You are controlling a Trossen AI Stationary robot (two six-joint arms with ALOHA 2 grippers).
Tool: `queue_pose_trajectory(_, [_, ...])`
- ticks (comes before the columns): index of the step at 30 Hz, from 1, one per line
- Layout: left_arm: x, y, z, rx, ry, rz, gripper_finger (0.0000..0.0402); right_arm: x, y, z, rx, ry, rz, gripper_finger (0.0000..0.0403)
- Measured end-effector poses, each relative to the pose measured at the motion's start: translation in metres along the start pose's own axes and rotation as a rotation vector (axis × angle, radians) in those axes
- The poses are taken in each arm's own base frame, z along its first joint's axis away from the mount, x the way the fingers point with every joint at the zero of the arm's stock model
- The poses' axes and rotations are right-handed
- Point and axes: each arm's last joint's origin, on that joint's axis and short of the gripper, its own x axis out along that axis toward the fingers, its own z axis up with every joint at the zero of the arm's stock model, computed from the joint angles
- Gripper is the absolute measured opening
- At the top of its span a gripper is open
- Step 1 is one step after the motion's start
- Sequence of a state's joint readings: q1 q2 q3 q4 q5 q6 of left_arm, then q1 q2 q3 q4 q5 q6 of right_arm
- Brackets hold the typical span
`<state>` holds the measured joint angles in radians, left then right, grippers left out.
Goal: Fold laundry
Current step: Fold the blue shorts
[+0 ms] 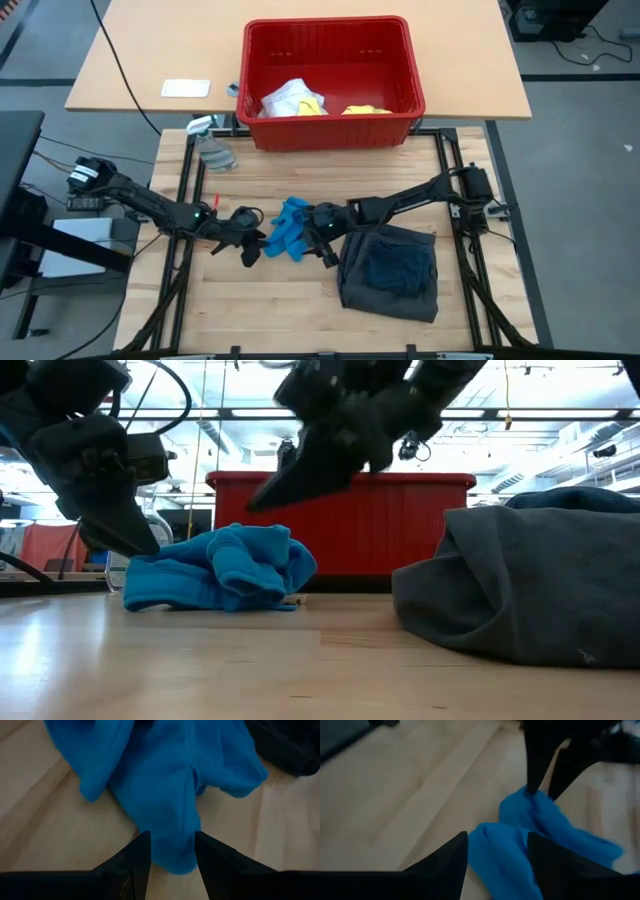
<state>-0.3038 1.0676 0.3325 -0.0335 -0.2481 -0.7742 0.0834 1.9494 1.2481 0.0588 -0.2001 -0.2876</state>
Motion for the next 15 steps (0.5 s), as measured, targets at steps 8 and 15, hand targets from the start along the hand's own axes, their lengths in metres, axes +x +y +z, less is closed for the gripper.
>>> queue_pose_trajectory(8, [0.011, -0.004, -0.002, -0.036, 0.013, -0.024, 0.0106, 0.027, -0.003, -0.007, 0.012, 0.051, -0.037, 0.0181])
queue_pose_trajectory(15, [0.016, -0.007, -0.003, -0.159, 0.087, -0.074, 0.0012, 0.025, -0.007, -0.008, 0.274, 0.094, 0.004, 0.0022])
